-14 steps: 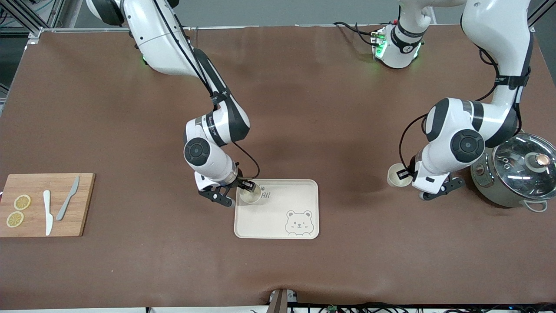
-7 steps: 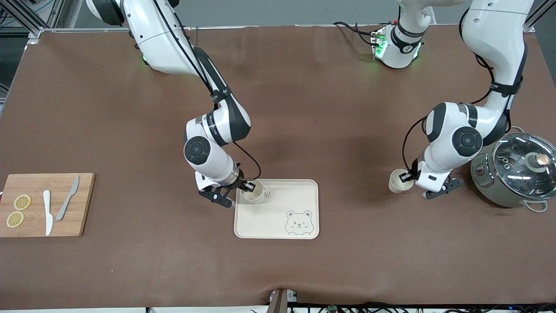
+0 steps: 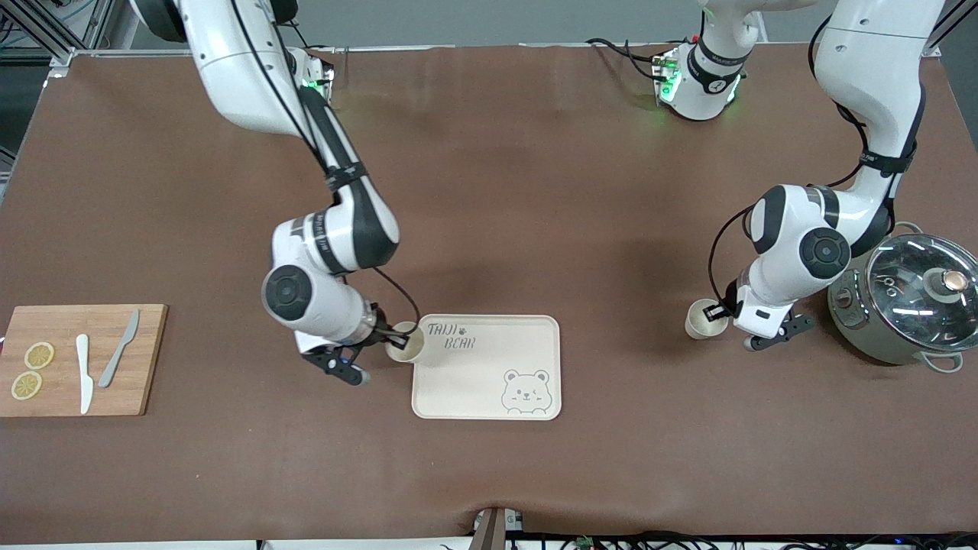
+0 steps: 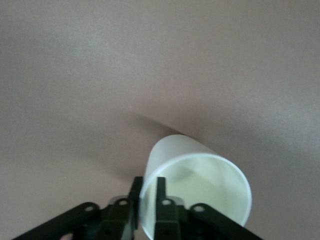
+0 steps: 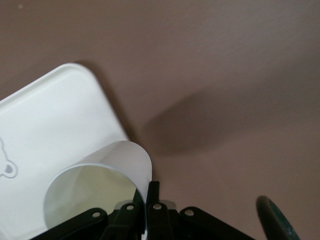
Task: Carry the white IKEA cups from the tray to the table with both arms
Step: 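Set the cup down beside the pot while the right gripper carries its cup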
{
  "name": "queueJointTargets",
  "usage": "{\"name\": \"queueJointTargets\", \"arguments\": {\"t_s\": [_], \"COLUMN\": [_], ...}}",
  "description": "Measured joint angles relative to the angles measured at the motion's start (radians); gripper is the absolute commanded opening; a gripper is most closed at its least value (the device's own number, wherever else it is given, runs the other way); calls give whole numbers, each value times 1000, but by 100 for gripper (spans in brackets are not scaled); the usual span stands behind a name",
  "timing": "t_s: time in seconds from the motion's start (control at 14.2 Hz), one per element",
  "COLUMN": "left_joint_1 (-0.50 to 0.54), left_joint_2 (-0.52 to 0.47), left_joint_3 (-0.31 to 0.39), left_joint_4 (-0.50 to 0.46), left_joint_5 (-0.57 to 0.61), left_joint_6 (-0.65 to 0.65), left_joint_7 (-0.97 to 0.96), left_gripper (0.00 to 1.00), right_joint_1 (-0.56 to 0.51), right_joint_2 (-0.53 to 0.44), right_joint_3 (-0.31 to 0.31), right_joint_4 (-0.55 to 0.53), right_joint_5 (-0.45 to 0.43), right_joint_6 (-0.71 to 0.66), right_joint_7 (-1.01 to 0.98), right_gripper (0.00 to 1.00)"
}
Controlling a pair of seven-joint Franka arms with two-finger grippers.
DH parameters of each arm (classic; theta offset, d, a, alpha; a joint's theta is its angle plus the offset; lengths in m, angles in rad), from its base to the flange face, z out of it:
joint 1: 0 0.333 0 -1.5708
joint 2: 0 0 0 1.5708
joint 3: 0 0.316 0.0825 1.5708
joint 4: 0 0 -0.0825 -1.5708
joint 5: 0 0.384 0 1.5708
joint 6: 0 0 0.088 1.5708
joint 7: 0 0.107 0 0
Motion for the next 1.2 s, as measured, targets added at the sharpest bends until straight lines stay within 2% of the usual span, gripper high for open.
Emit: {"name": "queueJointTargets", "arguments": {"t_s": [0.21,0.49,0.78,0.99,1.2], "left_joint_1": [-2,-3,-3,1,2], "left_joint_2": [-1,-22,-79,-122,-150], "left_joint_3": [-5,-7,-7,-3,1], "left_joint_4": [13,54,95,175,308], "left_joint_5": [-1,-1,-1,-1,-1], "left_joint_6": [1,1,-27,-133,-343], "left_joint_7": [0,0,0,0,21], "left_gripper": [100,100,100,100,100], "right_joint_1": [-28,-38,-45,-77,-165], "right_joint_2": [-76,-193,-269,-274,-251], "right_joint_3": [-84,-198,-283,-360,-368], "right_joint_4": [-61,-276,-450,-486,-510], "right_joint_5": [-1,-2,-7,-10,-11], "right_joint_6": [-74,-65,3,23,68], "right_joint_7": [-168,-458,-676,-892,-1061], "right_gripper": [0,0,0,0,0]}}
